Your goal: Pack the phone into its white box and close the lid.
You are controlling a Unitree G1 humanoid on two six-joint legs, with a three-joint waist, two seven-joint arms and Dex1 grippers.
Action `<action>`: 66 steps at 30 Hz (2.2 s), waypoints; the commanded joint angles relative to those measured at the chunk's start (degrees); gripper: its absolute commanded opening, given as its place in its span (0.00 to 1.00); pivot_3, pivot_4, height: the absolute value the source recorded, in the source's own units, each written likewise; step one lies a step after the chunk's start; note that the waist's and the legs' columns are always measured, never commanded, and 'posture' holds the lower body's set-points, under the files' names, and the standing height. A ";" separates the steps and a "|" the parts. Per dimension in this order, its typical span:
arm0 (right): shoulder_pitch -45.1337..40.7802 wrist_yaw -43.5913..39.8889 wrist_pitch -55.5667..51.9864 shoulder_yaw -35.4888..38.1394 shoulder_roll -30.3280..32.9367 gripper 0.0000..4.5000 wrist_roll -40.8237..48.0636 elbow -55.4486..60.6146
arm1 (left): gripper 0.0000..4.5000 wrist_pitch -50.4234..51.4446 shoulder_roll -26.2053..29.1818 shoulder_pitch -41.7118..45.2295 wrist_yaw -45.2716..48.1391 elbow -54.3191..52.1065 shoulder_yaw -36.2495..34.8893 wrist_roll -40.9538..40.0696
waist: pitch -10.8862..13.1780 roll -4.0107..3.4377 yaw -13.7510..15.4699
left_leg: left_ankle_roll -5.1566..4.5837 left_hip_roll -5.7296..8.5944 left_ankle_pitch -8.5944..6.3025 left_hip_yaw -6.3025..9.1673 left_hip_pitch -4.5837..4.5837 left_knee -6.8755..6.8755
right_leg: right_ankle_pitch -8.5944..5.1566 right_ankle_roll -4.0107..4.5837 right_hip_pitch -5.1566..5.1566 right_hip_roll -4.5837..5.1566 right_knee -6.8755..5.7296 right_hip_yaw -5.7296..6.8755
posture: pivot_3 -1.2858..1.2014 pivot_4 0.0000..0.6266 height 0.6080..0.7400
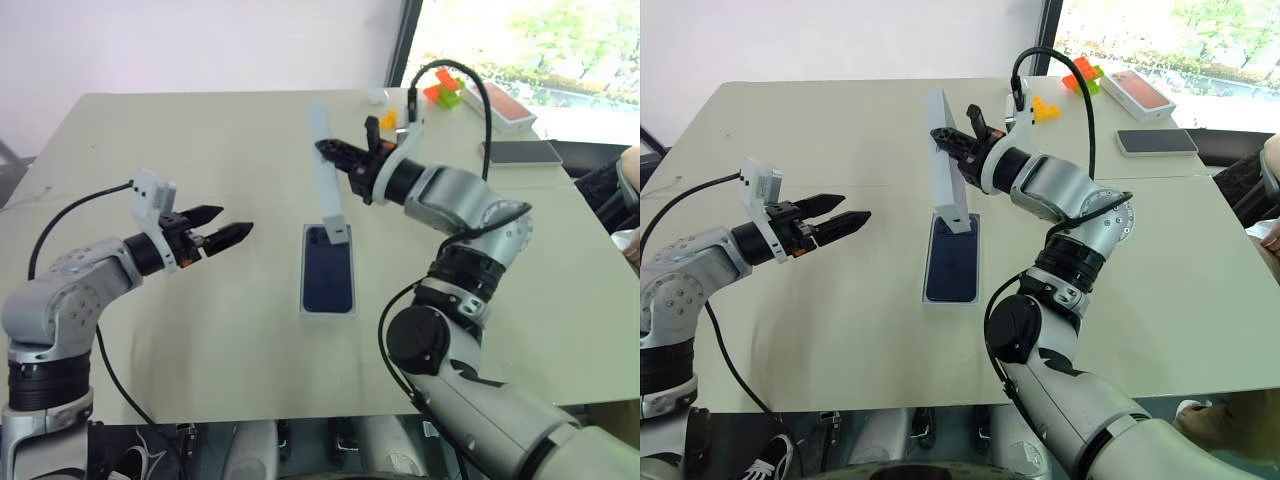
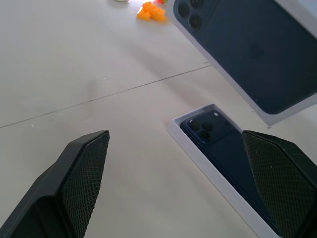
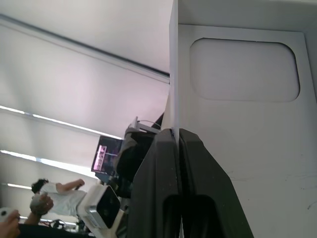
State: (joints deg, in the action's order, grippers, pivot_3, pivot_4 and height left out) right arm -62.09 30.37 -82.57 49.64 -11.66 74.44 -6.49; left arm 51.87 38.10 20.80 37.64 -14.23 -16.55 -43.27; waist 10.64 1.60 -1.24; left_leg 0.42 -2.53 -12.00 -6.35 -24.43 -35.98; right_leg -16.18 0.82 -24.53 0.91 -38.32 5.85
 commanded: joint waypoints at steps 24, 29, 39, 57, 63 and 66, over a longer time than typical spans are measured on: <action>24.68 4.24 25.30 -39.52 -1.19 0.01 26.50 0.84 | 1.00 -1.84 0.33 -1.18 -0.38 -2.50 -0.80 -1.12 | -0.05 0.07 0.34 | -0.09 -0.07 -0.05 0.01 -0.02 0.02 | -0.09 -0.30 0.08 -0.07 0.21 -0.02 | 0.52 0.24 0.98; 26.96 3.39 27.94 -42.99 0.10 0.01 26.18 1.64 | 1.00 -3.30 1.93 -2.99 0.98 -3.49 -2.11 -1.08 | 0.00 0.00 -0.02 | -0.10 -0.11 -0.06 -0.03 -0.05 -0.03 | -0.06 -0.35 0.02 -0.09 0.20 -0.06 | 0.52 0.24 0.98; 27.87 2.43 32.97 -44.47 1.42 0.01 23.62 2.27 | 1.00 -4.30 1.63 -5.72 1.08 -4.64 -1.28 -1.34 | 0.01 0.00 0.26 | -0.10 -0.13 -0.06 -0.03 -0.08 -0.03 | -0.07 -0.35 0.02 -0.11 0.26 -0.06 | 0.52 0.24 0.98; 30.45 -2.31 31.83 -45.63 3.81 0.00 18.33 3.25 | 0.13 -7.43 -2.58 -8.62 0.81 -3.80 6.60 2.66 | 0.00 -0.01 0.37 | -0.10 -0.14 -0.06 -0.03 -0.05 -0.03 | -0.07 -0.35 0.04 -0.11 0.25 -0.06 | 0.52 0.24 0.98; 31.03 -4.11 30.97 -45.58 4.22 0.00 17.31 4.52 | 0.02 -10.13 -6.24 -7.85 -0.42 -1.31 10.53 7.01 | -0.01 0.00 0.33 | -0.10 -0.14 -0.06 -0.03 -0.05 -0.04 | -0.07 -0.35 0.04 -0.12 0.25 -0.06 | 0.52 0.24 0.98; 31.52 -4.63 30.39 -45.47 4.31 0.21 17.81 4.85 | 0.00 -11.25 -7.82 -6.68 -1.18 -0.28 11.68 8.52 | -0.01 0.00 0.39 | -0.10 -0.15 -0.06 -0.02 -0.06 -0.03 | -0.07 -0.36 0.04 -0.13 0.25 -0.06 | 0.52 0.24 0.98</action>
State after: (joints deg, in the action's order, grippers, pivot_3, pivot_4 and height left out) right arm -30.56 26.53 -51.68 4.15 -7.26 91.48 -3.77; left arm 42.43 30.43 12.95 36.97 -14.03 -5.06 -35.61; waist 10.63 1.60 -0.85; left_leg 0.32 -2.67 -12.06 -6.38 -24.49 -36.01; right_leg -16.24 0.46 -24.49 0.79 -38.07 5.78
